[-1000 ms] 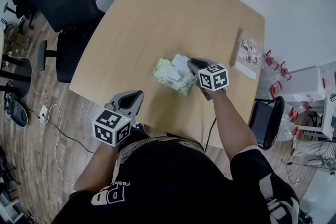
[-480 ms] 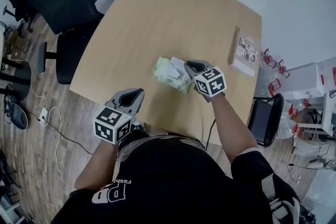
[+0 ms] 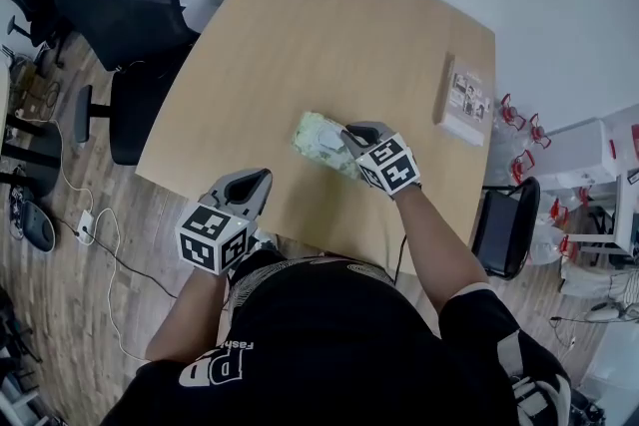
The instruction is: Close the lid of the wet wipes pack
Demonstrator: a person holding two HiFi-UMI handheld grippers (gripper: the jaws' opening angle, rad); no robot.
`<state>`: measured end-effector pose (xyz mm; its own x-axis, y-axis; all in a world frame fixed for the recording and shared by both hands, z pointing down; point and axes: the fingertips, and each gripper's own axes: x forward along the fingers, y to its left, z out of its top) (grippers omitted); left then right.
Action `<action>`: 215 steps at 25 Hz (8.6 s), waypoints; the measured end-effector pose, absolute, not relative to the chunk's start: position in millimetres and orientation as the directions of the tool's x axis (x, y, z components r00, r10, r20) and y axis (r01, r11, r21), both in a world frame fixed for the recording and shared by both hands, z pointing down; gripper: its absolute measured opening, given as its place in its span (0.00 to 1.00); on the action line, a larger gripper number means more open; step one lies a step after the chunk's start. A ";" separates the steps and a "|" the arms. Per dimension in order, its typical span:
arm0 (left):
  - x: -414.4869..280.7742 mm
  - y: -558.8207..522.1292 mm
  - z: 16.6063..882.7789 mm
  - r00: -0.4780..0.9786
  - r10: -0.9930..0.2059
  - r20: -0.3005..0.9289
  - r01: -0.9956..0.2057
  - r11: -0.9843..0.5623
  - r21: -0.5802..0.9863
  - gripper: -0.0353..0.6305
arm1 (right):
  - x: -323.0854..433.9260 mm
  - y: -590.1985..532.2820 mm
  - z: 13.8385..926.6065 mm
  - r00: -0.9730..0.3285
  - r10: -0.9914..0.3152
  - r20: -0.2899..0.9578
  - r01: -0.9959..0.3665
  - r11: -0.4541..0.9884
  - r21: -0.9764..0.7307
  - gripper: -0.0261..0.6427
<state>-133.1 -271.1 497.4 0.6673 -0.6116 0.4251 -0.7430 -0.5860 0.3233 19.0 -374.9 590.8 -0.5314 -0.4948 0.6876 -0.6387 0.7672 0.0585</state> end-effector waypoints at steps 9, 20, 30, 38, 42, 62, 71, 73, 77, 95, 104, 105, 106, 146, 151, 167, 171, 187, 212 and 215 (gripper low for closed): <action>-133.1 -267.4 497.8 0.668 -0.614 0.420 -0.743 -0.584 0.328 0.08 | 11.1 -369.9 590.3 -0.535 -0.484 0.693 -0.621 0.781 0.066 0.10; -135.3 -262.9 499.0 0.668 -0.614 0.420 -0.743 -0.582 0.331 0.08 | -0.4 -357.1 600.9 -0.511 -0.465 0.723 -0.566 0.815 0.124 0.10; -134.4 -260.2 499.6 0.675 -0.607 0.420 -0.737 -0.581 0.345 0.08 | -4.7 -345.0 613.3 -0.496 -0.422 0.759 -0.529 0.840 0.121 0.11; -133.9 -260.8 501.0 0.680 -0.601 0.421 -0.733 -0.584 0.350 0.08 | -10.1 -340.1 625.1 -0.498 -0.385 0.777 -0.512 0.854 0.095 0.13; -132.2 -258.4 502.7 0.681 -0.597 0.424 -0.731 -0.583 0.354 0.08 | -9.7 -336.8 630.8 -0.491 -0.373 0.787 -0.520 0.851 0.079 0.13; -137.9 -256.2 508.9 0.678 -0.595 0.431 -0.734 -0.577 0.358 0.08 | -19.2 -333.2 646.8 -0.443 -0.385 0.810 -0.503 0.854 0.131 0.09; -139.1 -257.0 509.5 0.678 -0.594 0.433 -0.734 -0.574 0.362 0.08 | -19.3 -334.4 651.6 -0.420 -0.388 0.820 -0.507 0.850 0.142 0.08; -139.1 -257.1 509.8 0.679 -0.593 0.433 -0.733 -0.576 0.361 0.08 | -19.9 -333.8 654.3 -0.407 -0.375 0.833 -0.503 0.853 0.138 0.07; -137.9 -256.3 509.3 0.682 -0.593 0.429 -0.731 -0.578 0.363 0.08 | -20.8 -333.0 656.3 -0.397 -0.364 0.842 -0.491 0.860 0.140 0.06; -146.9 -255.6 510.1 0.690 -0.582 0.431 -0.723 -0.586 0.367 0.08 | -18.1 -336.6 661.6 -0.461 -0.360 0.811 -0.627 0.779 -0.010 0.05; -153.0 -256.2 507.1 0.744 -0.524 0.414 -0.664 -0.652 0.366 0.08 | -19.5 -336.0 649.2 -0.481 -0.423 0.768 -0.729 0.679 -0.083 0.05; -153.2 -257.0 506.7 0.752 -0.514 0.412 -0.654 -0.663 0.365 0.08 | -19.4 -335.1 644.0 -0.487 -0.443 0.753 -0.737 0.671 -0.082 0.05; -153.5 -257.9 506.2 0.760 -0.504 0.410 -0.643 -0.674 0.363 0.08 | -19.3 -333.9 637.7 -0.492 -0.466 0.735 -0.748 0.658 -0.083 0.05; -7.8 -118.9 439.8 0.802 -0.558 0.211 -0.591 -0.692 0.414 0.08 | 70.8 -98.1 427.1 -0.733 -0.640 0.229 -0.680 0.686 -0.258 0.05; 9.2 -70.4 441.2 0.771 -0.602 0.207 -0.629 -0.670 0.395 0.08 | 89.1 -57.4 434.3 -0.759 -0.609 0.232 -0.652 0.712 -0.263 0.05; 0.4 -22.9 422.2 0.765 -0.604 0.221 -0.640 -0.682 0.354 0.08 | 85.9 -15.7 423.0 -0.756 -0.619 0.214 -0.654 0.700 -0.287 0.05; -8.7 -18.3 417.1 0.791 -0.566 0.233 -0.611 -0.713 0.344 0.08 | 72.3 -14.8 415.2 -0.738 -0.642 0.207 -0.673 0.682 -0.286 0.05; -47.6 -26.6 417.2 0.826 -0.507 0.247 -0.564 -0.757 0.331 0.08 | 32.9 -12.0 418.0 -0.684 -0.693 0.227 -0.727 0.626 -0.280 0.05; -58.8 -28.1 427.5 0.829 -0.491 0.267 -0.558 -0.753 0.349 0.08 | 13.9 -8.9 434.3 -0.686 -0.678 0.264 -0.726 0.617 -0.303 0.05; -59.9 -28.6 427.7 0.829 -0.491 0.268 -0.558 -0.752 0.350 0.08 | 12.6 -8.6 434.0 -0.686 -0.678 0.264 -0.726 0.618 -0.301 0.05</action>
<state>-59.9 -28.6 427.7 0.8293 -0.4907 0.2675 -0.5581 -0.7525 0.3498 12.6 -8.6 434.0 -0.6863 -0.6776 0.2645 -0.7262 0.6182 -0.3007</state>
